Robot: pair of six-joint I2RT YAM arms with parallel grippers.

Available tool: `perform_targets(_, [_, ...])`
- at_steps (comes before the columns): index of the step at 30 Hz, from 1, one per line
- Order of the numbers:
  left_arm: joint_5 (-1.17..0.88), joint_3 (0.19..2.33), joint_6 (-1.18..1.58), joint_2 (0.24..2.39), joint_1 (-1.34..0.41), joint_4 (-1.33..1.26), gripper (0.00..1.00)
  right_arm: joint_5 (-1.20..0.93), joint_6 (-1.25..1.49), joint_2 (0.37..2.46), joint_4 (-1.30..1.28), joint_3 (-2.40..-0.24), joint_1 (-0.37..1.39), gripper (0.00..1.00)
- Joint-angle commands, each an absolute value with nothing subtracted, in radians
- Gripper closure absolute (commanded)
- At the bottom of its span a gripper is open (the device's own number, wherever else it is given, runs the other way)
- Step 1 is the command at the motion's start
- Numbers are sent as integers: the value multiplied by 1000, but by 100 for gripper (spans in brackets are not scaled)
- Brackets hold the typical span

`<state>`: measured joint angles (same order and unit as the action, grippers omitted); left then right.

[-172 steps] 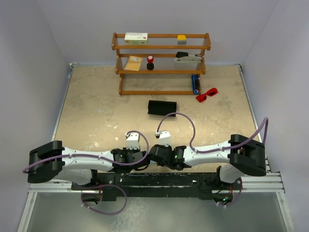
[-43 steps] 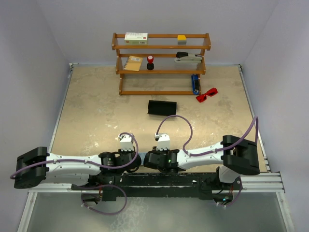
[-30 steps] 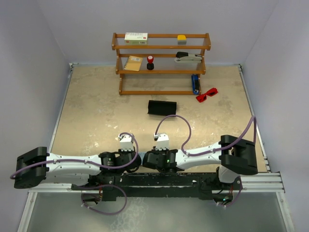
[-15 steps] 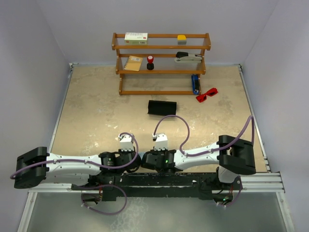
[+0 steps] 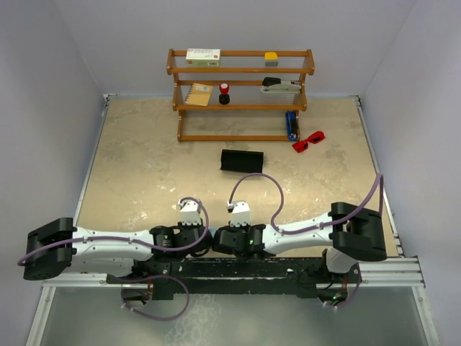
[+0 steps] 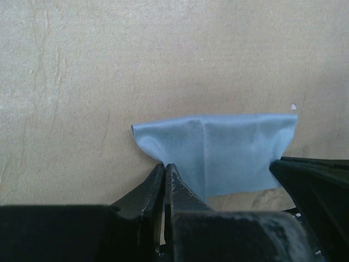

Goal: Organize the sunglasses
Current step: Pick up the glasses cleaning cloth from the center of the board.

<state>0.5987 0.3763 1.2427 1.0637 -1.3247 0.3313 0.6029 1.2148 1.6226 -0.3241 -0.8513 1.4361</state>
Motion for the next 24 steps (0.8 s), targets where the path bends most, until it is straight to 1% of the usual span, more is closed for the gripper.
perform_targets(1, [633,448,1209,1081,-1329,317,100,604,1190,1550,-342,-840,1440,100])
perform_targets(7, [646,502,1184,1122,-1328,313,100,606,1176,1514,-350,-829,1413,100])
perform_targets(13, [644,533,1165,1149,-1312,298,100,605,1133,1454,-340,-800,1349,100])
perform_targets(18, [612,557,1124,1178,-1254,271,100,585,1067,1402,-319,-785,1279,100])
perform_targets(24, [552,614,1042,1236,-1146,221,100,563,984,1373,-299,-788,1205,100])
